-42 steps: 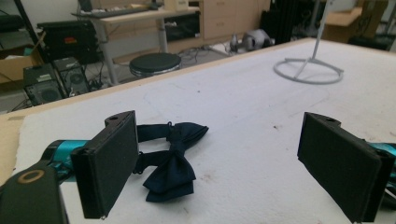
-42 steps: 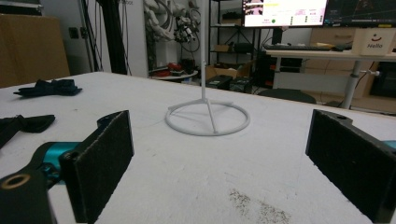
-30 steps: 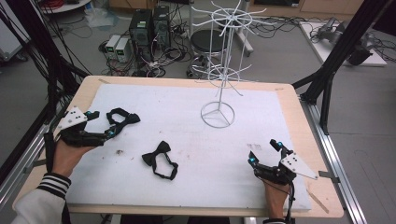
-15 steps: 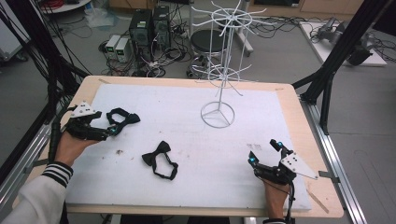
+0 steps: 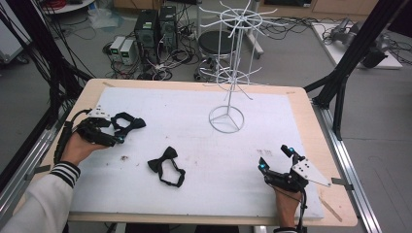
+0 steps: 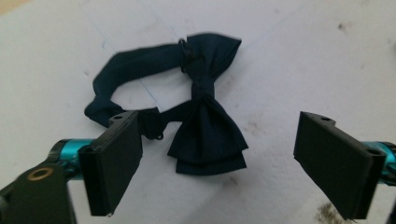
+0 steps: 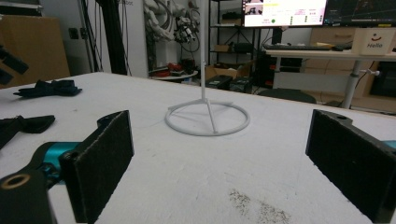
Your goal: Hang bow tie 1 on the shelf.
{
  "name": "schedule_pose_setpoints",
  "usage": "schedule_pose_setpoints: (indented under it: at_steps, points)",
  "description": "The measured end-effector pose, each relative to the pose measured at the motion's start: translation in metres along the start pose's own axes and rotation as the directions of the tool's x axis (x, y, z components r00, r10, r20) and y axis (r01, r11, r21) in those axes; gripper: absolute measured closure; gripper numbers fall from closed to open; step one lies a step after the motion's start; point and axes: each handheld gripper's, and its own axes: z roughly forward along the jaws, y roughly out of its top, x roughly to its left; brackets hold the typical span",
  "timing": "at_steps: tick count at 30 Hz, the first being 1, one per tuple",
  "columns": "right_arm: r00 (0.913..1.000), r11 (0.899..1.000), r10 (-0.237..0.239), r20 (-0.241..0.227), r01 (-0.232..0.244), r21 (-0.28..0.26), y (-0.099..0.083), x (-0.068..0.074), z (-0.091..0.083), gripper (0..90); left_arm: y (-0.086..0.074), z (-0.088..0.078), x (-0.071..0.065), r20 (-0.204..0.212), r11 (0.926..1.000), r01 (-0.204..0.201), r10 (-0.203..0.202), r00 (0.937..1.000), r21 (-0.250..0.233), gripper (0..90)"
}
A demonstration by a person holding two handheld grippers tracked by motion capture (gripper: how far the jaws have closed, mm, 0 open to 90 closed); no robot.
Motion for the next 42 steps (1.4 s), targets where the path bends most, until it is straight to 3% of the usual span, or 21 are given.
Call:
schedule_pose_setpoints:
  at_steps: [10, 17, 34, 39, 40, 42]
  points:
    - [1.0000, 1.000, 0.002, -0.001, -0.002, 0.000, 0.000, 0.000, 0.000, 6.9, 0.003, 0.018, 0.003, 0.004, 0.9954, 0.011, -0.012, 0.9999, 0.095, 24.0]
    - [1.0000, 1.000, 0.004, -0.001, -0.004, -0.002, 0.000, 0.000, 0.000, 6.9, 0.001, 0.024, 0.005, -0.001, 0.9922, 0.023, -0.023, 0.9997, 0.123, 29.5]
    - [1.0000, 1.000, 0.009, 0.001, -0.009, 0.000, 0.000, 0.000, 0.000, 6.9, 0.001, 0.030, 0.006, -0.003, 0.9909, 0.035, -0.035, 0.9994, 0.130, 43.0]
    - [1.0000, 1.000, 0.009, 0.001, -0.009, 0.000, 0.000, 0.000, 0.000, 6.9, 0.001, 0.028, 0.005, -0.030, 0.9910, 0.025, -0.021, 0.9993, 0.132, 58.2]
    - [1.0000, 1.000, 0.009, 0.001, -0.009, 0.000, 0.000, 0.000, 0.000, 6.8, 0.001, 0.028, 0.005, -0.038, 0.9909, 0.022, -0.017, 0.9991, 0.132, 66.3]
    - [1.0000, 1.000, 0.009, 0.000, -0.009, 0.000, 0.000, 0.000, 0.000, 6.8, 0.002, 0.028, 0.004, -0.073, 0.9904, 0.007, 0.003, 0.9973, 0.138, 73.8]
